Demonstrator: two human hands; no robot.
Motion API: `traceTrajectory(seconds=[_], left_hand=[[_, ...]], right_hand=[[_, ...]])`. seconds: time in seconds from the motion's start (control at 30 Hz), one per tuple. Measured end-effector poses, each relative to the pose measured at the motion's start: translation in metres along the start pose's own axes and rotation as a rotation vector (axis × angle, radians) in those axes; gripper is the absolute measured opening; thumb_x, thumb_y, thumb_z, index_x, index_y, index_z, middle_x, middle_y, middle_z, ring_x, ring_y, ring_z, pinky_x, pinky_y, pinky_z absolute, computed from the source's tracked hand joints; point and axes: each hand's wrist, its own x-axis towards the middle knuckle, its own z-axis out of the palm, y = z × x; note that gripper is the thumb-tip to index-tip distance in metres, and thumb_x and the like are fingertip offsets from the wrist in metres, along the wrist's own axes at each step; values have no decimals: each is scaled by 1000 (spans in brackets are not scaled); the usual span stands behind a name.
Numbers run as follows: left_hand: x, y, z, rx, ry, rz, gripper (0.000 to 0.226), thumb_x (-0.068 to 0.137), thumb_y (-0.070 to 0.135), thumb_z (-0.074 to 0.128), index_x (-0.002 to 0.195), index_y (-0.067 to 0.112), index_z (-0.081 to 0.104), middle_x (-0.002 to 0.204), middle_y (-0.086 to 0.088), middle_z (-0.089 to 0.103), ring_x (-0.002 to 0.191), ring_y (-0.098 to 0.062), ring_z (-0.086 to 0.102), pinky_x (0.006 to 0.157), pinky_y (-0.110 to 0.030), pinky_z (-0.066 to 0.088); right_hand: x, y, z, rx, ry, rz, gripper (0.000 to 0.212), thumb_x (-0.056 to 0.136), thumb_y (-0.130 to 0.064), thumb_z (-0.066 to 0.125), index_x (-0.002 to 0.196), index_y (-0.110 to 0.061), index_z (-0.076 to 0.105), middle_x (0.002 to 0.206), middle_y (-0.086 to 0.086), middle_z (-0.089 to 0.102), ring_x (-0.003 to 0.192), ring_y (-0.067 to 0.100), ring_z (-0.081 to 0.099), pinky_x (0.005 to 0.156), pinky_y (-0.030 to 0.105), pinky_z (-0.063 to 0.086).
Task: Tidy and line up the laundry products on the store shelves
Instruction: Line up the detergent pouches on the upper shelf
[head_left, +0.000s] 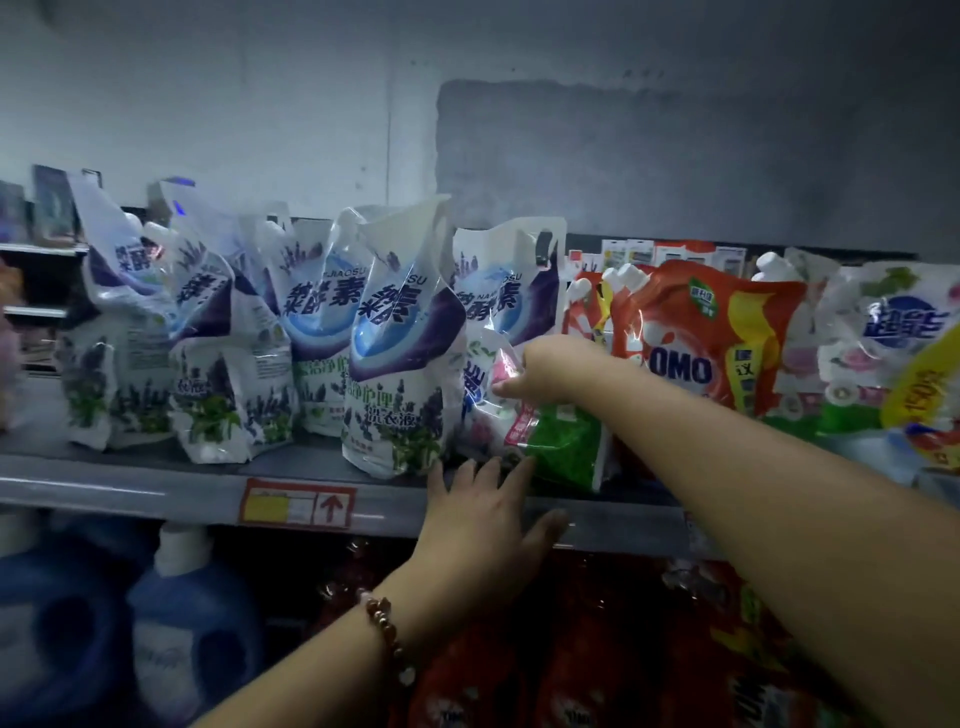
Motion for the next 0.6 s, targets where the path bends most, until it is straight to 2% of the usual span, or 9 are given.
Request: traceTrajectory(seconds=[0.1,0.17,0.27,0.37,0.5,0.6], left_hand=[[-2,11,3,-3,30,-60,78,88,70,18,155,29,22,155,-2,35,145,-27,22,120,-57,1],[-3,15,5,-8,48,-79,75,93,68,22,155,27,22,154,-3,37,145,-29,21,121,-55,1],[1,19,5,-48,68,-118,71,96,66,27,155,26,23,153,-2,38,144,-28,24,122,-53,3],[5,23,2,-137,90,-167,73,96,66,27,155,24,22,151,-2,41,143,-25,27,122,-48,7],[15,29,-10,-270,59,-228,79,98,63,31,158,17,9,153,-8,42,141,-26,35,120,-43,18],[25,34,-20,-396,21,-290,82,98,65,29,159,17,3,154,-13,40,139,-31,41,114,-42,31]], right_hand=[[4,2,0,58,19,6,34,94,-44,52,86,-12,58,78,2,59,75,19,61,65,29,51],[8,6,3,173,34,13,24,94,-31,54,85,-10,61,76,2,58,67,17,57,56,27,45],[9,14,7,365,46,39,21,94,-23,56,81,-8,62,72,3,55,59,16,49,48,24,38],[8,23,3,518,69,60,21,93,-25,61,85,-6,63,74,5,54,61,17,49,52,27,39],[8,36,-1,636,132,114,23,90,-25,66,82,-4,63,74,6,55,62,19,50,53,28,39],[10,48,-5,792,185,155,21,89,-23,68,86,-2,65,82,11,63,66,21,55,61,31,47]])
